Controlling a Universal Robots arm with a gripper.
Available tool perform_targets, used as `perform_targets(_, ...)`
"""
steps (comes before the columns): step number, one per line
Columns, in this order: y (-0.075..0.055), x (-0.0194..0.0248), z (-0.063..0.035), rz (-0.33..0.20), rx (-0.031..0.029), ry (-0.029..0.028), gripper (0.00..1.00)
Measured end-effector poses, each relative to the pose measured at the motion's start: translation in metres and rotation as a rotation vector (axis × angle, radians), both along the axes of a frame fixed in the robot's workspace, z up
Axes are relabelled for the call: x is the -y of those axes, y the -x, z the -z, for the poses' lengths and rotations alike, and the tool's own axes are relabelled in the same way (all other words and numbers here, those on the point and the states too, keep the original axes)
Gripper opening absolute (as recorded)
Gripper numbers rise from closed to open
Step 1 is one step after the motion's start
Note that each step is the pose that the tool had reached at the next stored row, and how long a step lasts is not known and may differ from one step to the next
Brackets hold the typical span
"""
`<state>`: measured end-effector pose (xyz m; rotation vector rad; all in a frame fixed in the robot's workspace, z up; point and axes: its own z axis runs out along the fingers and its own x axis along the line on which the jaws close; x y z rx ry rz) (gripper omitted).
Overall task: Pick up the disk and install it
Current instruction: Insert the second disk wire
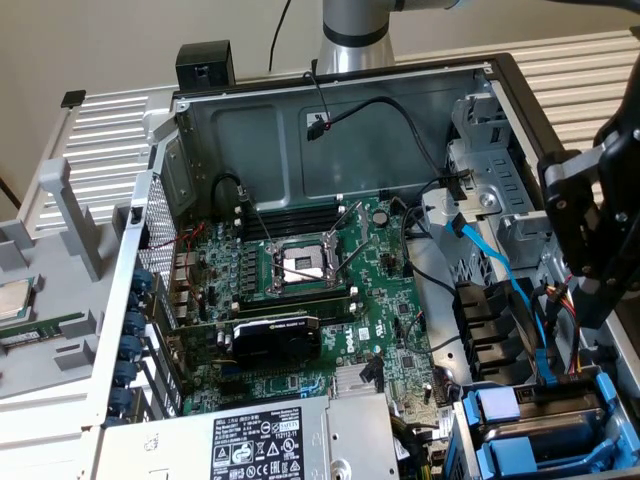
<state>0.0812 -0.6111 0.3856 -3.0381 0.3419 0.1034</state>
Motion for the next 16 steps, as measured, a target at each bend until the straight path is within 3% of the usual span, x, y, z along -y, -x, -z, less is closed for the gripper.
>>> perform_targets(7, 0.0000, 0.0000, 0.0000, -0.003, 0.0000, 0.0001, 0.11)
perform_targets(16, 0.0000, 0.0003, 0.0000, -0.130, 0.0044, 0.0000, 0.11)
